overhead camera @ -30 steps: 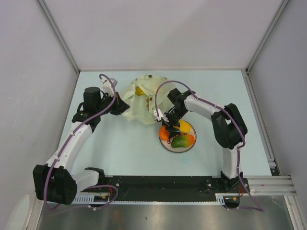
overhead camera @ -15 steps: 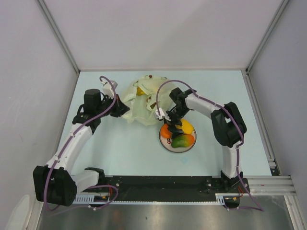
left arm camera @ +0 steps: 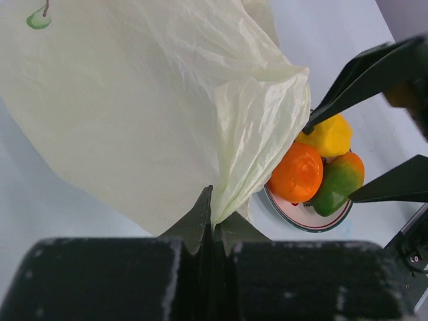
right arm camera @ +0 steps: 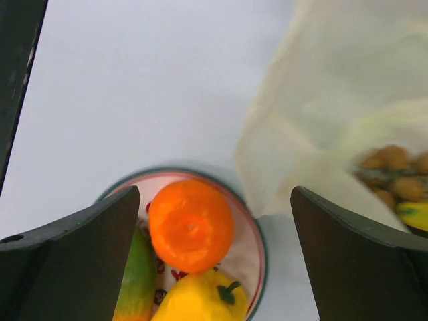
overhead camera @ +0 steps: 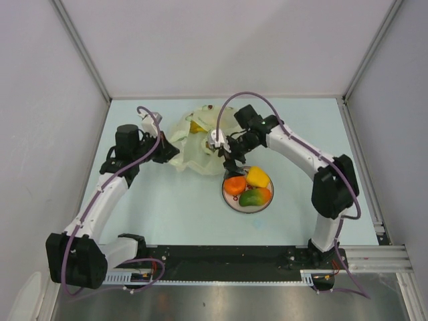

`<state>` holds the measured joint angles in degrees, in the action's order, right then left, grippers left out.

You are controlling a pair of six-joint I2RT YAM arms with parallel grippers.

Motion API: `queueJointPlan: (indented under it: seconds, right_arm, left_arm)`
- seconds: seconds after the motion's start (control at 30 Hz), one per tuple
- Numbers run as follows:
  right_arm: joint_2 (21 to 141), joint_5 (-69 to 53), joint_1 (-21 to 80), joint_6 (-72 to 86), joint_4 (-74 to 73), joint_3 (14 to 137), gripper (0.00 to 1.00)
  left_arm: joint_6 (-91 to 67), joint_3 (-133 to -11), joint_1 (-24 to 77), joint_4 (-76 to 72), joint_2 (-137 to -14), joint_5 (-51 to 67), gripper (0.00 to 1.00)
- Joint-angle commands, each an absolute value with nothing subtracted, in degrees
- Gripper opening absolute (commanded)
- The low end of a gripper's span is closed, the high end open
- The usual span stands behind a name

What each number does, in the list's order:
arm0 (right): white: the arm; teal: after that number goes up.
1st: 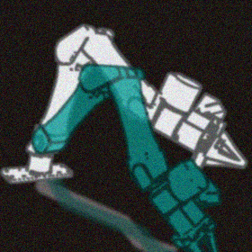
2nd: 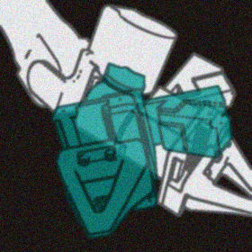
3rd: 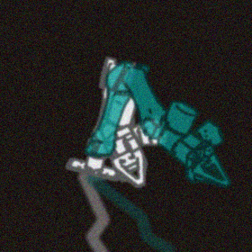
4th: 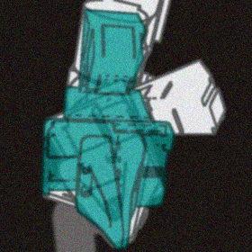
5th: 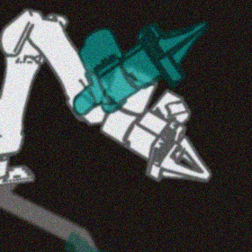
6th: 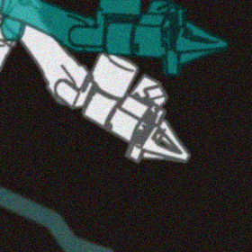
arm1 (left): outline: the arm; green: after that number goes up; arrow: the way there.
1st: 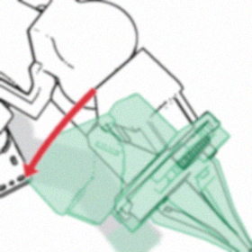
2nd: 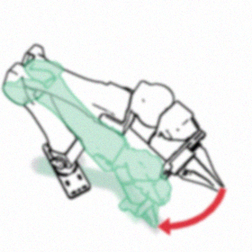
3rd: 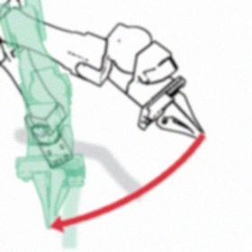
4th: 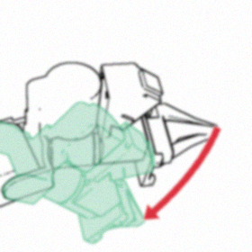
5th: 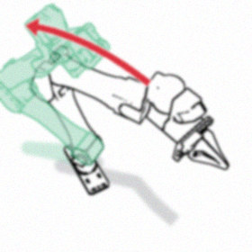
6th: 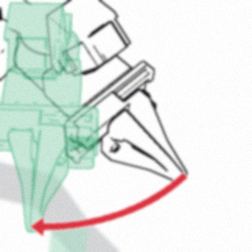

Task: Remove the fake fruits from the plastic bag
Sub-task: Place the fake fruit on the plate, then adjust the plastic bag at the center of the board.

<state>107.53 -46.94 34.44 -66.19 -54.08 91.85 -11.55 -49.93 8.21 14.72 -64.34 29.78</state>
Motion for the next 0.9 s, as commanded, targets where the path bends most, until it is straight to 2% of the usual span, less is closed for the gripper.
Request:
queueJointPlan:
  seconds: [0.0,0.03,0.1,0.13,0.23,0.6,0.87]
  right_arm:
    - [98.4,-42.2,34.8,-31.9,-27.8,89.3,1.0]
    - [98.4,-36.7,35.0,-27.9,-18.7,88.0,1.0]
    - [99.6,-30.6,35.5,-22.1,-13.7,88.1,1.0]
    - [100.9,-20.9,35.9,-17.5,-10.0,88.4,1.0]
    - [103.4,-9.7,37.1,-10.1,-5.9,89.6,1.0]
    - [104.6,-1.1,44.3,-7.3,-9.7,87.3,1.0]
    - [105.6,-3.9,44.3,-8.0,-14.0,85.8,0.97]
  left_arm:
    - [-11.4,-49.7,6.9,12.3,-61.3,30.2,0.0]
    - [-11.6,-49.2,6.6,12.1,-61.0,30.3,0.0]
    - [-12.3,-49.0,5.9,11.9,-60.9,30.4,0.0]
    - [-12.5,-49.3,5.7,11.6,-61.1,30.5,0.0]
    - [-12.7,-51.2,5.5,12.2,-62.7,30.8,0.0]
    - [-13.0,-56.4,5.5,14.2,-66.8,32.0,0.0]
    - [-14.0,-55.8,5.6,13.2,-67.0,31.7,0.0]
